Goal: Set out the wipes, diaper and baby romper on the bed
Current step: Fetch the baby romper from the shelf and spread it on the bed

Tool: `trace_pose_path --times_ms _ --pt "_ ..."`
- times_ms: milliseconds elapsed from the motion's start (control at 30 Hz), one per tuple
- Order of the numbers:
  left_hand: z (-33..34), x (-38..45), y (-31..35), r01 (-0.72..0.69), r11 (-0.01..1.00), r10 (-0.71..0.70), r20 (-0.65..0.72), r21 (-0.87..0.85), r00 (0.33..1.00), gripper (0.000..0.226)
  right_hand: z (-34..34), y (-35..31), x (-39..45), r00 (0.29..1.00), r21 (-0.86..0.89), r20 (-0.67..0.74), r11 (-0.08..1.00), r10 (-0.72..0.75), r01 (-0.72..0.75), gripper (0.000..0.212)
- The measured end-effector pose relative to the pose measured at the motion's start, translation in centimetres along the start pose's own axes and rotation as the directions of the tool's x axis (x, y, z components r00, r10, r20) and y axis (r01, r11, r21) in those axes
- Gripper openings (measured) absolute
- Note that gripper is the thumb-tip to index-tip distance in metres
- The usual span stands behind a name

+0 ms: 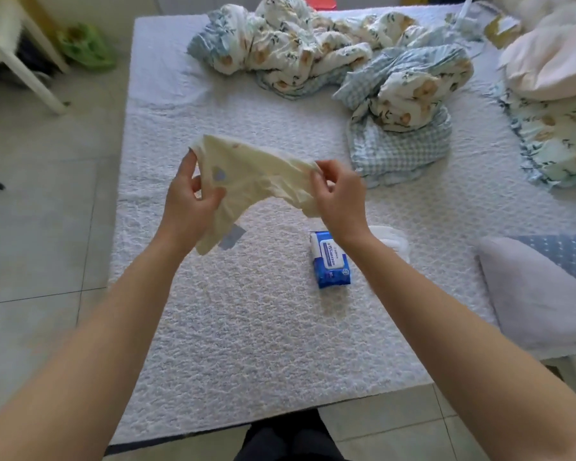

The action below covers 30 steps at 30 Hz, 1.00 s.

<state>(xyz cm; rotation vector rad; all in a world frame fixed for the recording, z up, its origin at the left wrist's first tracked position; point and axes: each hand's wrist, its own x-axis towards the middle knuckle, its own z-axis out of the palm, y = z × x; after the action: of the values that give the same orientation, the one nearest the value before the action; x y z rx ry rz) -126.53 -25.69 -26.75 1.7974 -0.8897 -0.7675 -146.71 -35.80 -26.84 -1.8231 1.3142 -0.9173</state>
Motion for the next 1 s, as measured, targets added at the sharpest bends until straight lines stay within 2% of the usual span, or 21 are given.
trace_pose_path --times_ms 100,200,267,400,467,533,600,667,733,767,867,1000 --pt "0.4 -0.6 -3.1 0.064 0.998 -0.064 -0.014 -0.014 0.998 0.059 2.0 2.4 -1.2 1.0 -0.073 0.005 0.997 -0.009 0.01 0.017" --pt "2.0 -1.0 -9.5 0.235 0.97 -0.236 -0.012 -0.058 0.972 0.052 5.8 7.3 -2.3 0.993 -0.144 0.075 0.987 0.088 -0.076 0.022" --pt "3.8 -1.2 -15.1 0.37 0.925 -0.372 -0.01 -0.085 0.928 0.05 8.7 11.5 -3.5 0.973 -0.167 0.125 0.971 0.194 -0.172 0.024" --pt "7.7 -3.0 -25.8 0.636 0.771 -0.637 -0.025 -0.036 0.771 0.051 13.9 20.2 -6.9 0.857 -0.253 0.272 0.892 0.438 -0.375 0.029" --pt "9.2 -4.5 -29.9 0.706 0.708 -0.706 0.004 0.01 0.708 0.052 15.6 23.9 -8.9 0.785 -0.338 0.326 0.84 0.527 -0.424 0.034" --pt "10.1 -6.0 -32.7 0.732 0.679 -0.734 0.033 0.056 0.678 0.054 16.4 26.4 -10.9 0.719 -0.422 0.364 0.793 0.592 -0.439 0.044" --pt "10.6 -7.2 -34.5 0.729 0.675 -0.737 0.047 0.116 0.674 0.057 16.4 27.9 -12.6 0.663 -0.494 0.418 0.768 0.621 -0.407 0.059" --pt "11.0 -8.1 -35.2 0.706 0.68 -0.729 0.074 0.2 0.681 0.058 16.1 28.8 -13.9 0.614 -0.639 0.473 0.726 0.632 -0.255 0.067" --pt "11.3 -8.6 -35.4 0.662 0.697 -0.708 0.121 0.276 0.696 0.05 15.6 29.1 -14.8 0.593 -0.761 0.49 0.645 0.639 -0.066 0.052" --pt "11.5 -8.7 -35.4 0.636 0.705 -0.697 0.138 0.313 0.704 0.042 15.3 29.1 -15.1 0.6 -0.797 0.477 0.604 0.642 -0.012 0.042" --pt "11.8 -8.7 -35.6 0.592 0.713 -0.675 0.137 0.377 0.725 0.021 14.9 29.3 -15.5 0.658 -0.846 0.434 0.53 0.615 0.063 0.04" --pt "12.0 -8.9 -35.7 0.55 0.731 -0.634 0.106 0.403 0.766 0.021 14.7 29.6 -16.4 0.746 -0.838 0.417 0.537 0.52 0.094 0.045"
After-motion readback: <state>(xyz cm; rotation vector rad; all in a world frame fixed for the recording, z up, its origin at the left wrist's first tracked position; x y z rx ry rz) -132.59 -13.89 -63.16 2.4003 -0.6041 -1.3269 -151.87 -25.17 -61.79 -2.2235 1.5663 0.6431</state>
